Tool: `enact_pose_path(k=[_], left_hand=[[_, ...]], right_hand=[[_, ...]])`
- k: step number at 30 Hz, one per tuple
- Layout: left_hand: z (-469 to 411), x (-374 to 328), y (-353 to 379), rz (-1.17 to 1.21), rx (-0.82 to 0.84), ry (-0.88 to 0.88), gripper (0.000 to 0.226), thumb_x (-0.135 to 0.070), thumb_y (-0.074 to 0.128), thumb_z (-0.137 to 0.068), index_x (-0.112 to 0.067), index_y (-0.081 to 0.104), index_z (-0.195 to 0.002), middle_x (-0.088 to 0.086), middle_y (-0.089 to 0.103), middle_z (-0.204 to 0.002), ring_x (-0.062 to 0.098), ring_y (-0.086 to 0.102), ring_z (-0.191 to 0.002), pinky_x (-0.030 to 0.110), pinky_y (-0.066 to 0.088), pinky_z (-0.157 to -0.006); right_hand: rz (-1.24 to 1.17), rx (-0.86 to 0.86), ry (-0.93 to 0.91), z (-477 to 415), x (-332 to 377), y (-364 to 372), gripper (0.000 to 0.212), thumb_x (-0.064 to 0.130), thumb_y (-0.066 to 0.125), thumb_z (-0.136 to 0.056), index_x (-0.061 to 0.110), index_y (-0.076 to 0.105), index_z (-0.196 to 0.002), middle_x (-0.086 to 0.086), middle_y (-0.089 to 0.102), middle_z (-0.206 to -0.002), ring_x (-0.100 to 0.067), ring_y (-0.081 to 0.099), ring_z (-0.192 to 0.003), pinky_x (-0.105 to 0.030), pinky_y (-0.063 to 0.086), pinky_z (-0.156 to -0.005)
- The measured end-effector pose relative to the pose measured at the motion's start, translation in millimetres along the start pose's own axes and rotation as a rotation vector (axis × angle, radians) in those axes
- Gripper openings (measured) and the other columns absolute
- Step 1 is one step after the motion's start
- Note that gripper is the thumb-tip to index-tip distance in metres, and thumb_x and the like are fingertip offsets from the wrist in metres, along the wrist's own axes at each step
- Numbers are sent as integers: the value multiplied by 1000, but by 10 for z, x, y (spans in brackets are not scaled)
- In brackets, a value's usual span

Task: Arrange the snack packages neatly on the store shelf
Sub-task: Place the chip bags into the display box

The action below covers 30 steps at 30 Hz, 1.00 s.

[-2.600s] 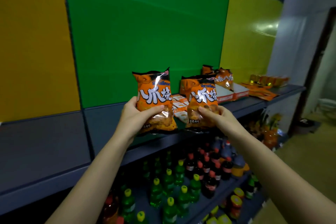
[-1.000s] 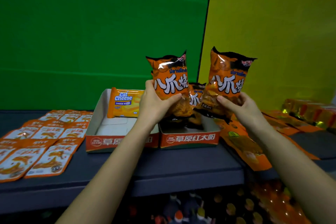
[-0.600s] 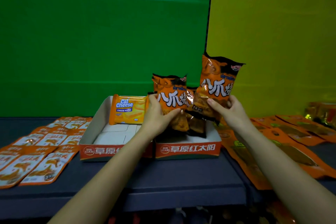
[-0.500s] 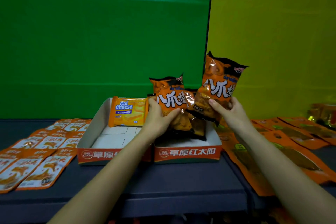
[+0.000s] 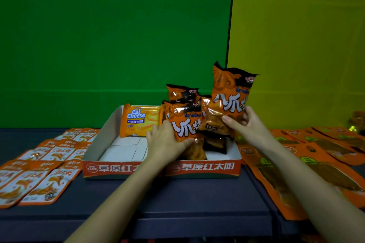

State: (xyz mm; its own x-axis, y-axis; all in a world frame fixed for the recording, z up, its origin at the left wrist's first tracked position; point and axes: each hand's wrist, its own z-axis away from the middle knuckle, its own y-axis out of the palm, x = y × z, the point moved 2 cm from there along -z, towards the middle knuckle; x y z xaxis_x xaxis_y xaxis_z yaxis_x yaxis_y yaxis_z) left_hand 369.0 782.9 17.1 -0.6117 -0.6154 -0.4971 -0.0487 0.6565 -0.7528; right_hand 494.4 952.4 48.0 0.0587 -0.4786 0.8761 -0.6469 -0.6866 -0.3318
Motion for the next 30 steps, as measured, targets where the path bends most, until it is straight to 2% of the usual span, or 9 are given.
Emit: enact_pose_path(k=[2, 4, 7, 9, 14, 19, 22, 27, 30], left_hand=[[-2, 10, -16, 2, -19, -14, 64, -57, 64, -74, -16, 44, -119, 5, 50, -128, 24, 35, -124, 38, 25, -102], [-31, 44, -31, 26, -5, -34, 67, -56, 66, -73, -16, 44, -122, 4, 49, -130, 24, 34, -125, 39, 25, -102], [-36, 53, -65, 62, 19, -34, 67, -52, 68, -74, -16, 42, -124, 4, 48, -132, 24, 33, -126, 39, 25, -103], [-18, 43, -94, 96, 44, -25, 65, -48, 68, -76, -16, 41, -126, 4, 46, -134, 24, 32, -128, 38, 25, -105], [-75, 131, -141, 156, 141, -4, 64, -45, 70, -75, -19, 44, -127, 4, 50, -132, 25, 35, -129, 43, 29, -108], [-20, 86, -172, 110, 167, 49, 63, -41, 70, -77, -23, 43, -131, 3, 47, -135, 23, 31, -131, 41, 24, -111], [7, 37, -166, 81, 151, 43, 63, -42, 68, -79, -22, 42, -132, 4, 44, -137, 23, 29, -132, 40, 23, -110], [26, 53, -165, -31, 126, 28, 66, -50, 64, -79, -19, 41, -132, 6, 40, -137, 24, 31, -130, 41, 28, -110], [67, 105, -244, 45, 92, 52, 64, -50, 65, -78, -16, 44, -128, 5, 48, -133, 21, 43, -123, 39, 39, -101]], right_hand=[[-19, 71, 0, 21, -22, 67, 102, 47, 67, -70, 18, 10, -149, -6, 19, -157, -23, 28, -141, -39, 31, -113], [19, 110, -7, 44, -66, 129, 96, 45, 68, -72, 18, 16, -147, -5, 25, -154, -22, 34, -139, -41, 35, -111], [156, 111, -14, 81, -126, 138, 72, 38, 65, -80, 16, 30, -139, -4, 44, -144, -12, 49, -116, -28, 46, -93], [281, 139, -34, 102, -141, 115, 66, 38, 64, -82, 16, 34, -136, -2, 49, -138, -8, 49, -108, -23, 44, -86], [678, 145, -51, 70, -95, 110, 79, 58, 58, -77, 15, 33, -139, -3, 48, -141, -22, 48, -127, -43, 42, -104], [897, 217, 44, 85, -109, 118, 85, 69, 47, -77, 15, 31, -141, -5, 43, -144, -23, 40, -132, -42, 35, -110], [1009, 140, 20, 140, -83, 122, 83, 68, 44, -81, 12, 32, -141, -8, 36, -144, -24, 33, -134, -39, 34, -108], [971, 109, 58, 171, -52, 136, 84, 66, 48, -81, 10, 31, -141, -9, 33, -145, -26, 31, -135, -41, 34, -107], [852, 7, 41, 222, -52, 128, 96, 64, 55, -77, 11, 17, -147, -9, 23, -153, -26, 25, -140, -42, 30, -111]])
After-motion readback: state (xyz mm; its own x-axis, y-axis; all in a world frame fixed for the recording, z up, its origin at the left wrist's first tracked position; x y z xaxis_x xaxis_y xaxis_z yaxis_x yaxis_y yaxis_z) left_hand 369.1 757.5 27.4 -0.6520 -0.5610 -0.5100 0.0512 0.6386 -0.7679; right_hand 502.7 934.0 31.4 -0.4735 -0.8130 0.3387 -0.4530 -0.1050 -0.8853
